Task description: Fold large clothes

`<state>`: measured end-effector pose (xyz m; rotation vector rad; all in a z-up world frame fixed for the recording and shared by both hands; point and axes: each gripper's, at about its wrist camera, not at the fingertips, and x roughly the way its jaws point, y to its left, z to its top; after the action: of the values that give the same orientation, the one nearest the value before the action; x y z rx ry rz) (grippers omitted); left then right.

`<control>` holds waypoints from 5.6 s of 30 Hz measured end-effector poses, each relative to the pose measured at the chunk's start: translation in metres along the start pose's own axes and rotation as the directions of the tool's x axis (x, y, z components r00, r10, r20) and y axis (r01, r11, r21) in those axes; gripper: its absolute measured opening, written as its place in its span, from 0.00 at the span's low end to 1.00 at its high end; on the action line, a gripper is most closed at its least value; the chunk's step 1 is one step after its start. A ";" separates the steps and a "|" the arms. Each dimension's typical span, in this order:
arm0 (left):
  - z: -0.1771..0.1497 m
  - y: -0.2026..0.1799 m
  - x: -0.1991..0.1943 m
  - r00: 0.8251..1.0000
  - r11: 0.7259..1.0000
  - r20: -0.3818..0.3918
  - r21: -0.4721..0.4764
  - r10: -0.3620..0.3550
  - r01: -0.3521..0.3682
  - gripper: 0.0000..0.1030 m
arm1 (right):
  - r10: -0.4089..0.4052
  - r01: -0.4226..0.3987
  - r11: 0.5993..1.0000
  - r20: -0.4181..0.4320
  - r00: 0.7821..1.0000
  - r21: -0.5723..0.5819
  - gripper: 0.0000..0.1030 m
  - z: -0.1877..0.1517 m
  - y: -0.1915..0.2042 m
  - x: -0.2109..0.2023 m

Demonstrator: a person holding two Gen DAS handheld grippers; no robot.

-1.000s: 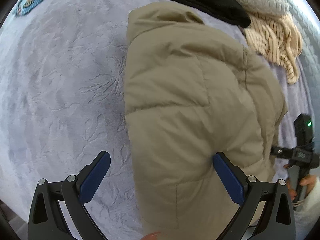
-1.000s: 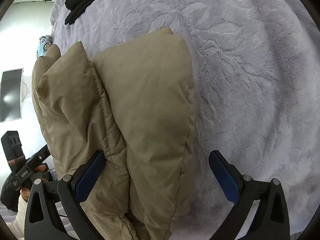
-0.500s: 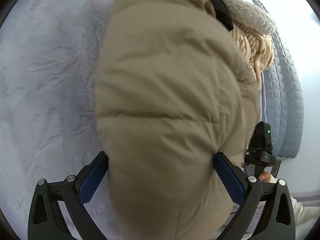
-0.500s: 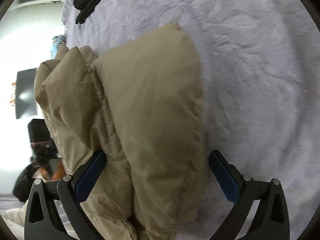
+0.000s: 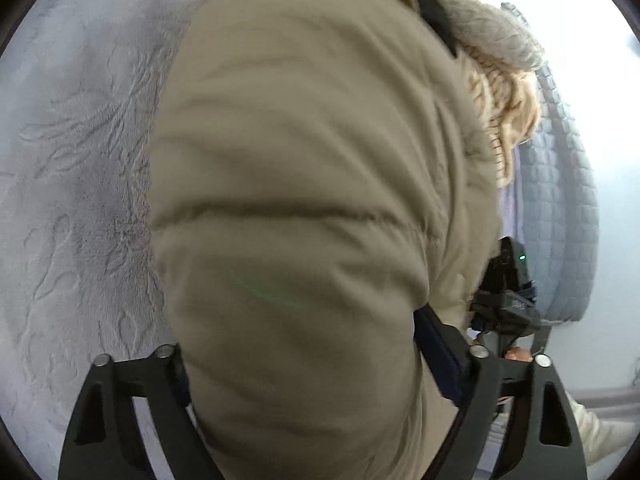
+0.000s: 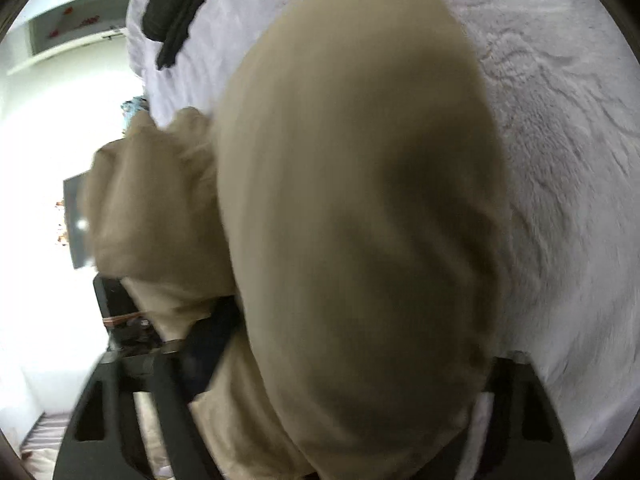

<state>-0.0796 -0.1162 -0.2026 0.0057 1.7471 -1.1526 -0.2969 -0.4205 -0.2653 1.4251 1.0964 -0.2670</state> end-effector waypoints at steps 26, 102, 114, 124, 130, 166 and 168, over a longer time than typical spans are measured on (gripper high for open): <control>0.103 0.156 -0.277 0.971 0.994 0.238 0.101 0.002 -0.027 0.79 | 0.052 -0.019 0.967 0.122 0.991 -0.252 0.63 -0.009 0.252 0.177; 0.057 0.172 -0.266 0.725 0.781 0.386 0.021 0.570 -0.625 0.92 | -0.390 0.465 0.874 0.368 0.844 -0.142 0.11 -0.033 0.299 0.217; 0.053 0.170 -0.275 0.721 0.786 0.390 -0.012 0.573 -0.619 0.92 | -0.467 0.527 0.775 0.246 0.849 -0.349 0.11 -0.134 0.296 0.237; 0.016 0.177 -0.271 0.737 0.776 0.354 0.048 0.575 -0.629 0.92 | -0.476 0.527 0.795 0.229 0.849 -0.300 0.11 -0.129 0.267 0.238; 0.012 0.179 -0.259 0.723 0.758 0.332 0.032 0.606 -0.651 0.92 | -0.513 0.553 0.777 0.207 0.833 -0.300 0.13 -0.129 0.261 0.250; -0.081 0.111 -0.291 0.727 0.796 0.374 -0.057 0.576 -0.602 0.92 | -0.475 0.556 0.748 0.291 0.830 -0.363 0.14 -0.207 0.307 0.202; -0.093 0.098 -0.293 0.713 0.788 0.392 -0.052 0.582 -0.614 0.92 | -0.461 0.549 0.749 0.305 0.834 -0.370 0.14 -0.218 0.308 0.193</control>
<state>0.0466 0.1409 -0.0528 0.3528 1.1950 -0.6727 -0.0676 -0.0808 -0.1582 0.6505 1.2715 -0.4998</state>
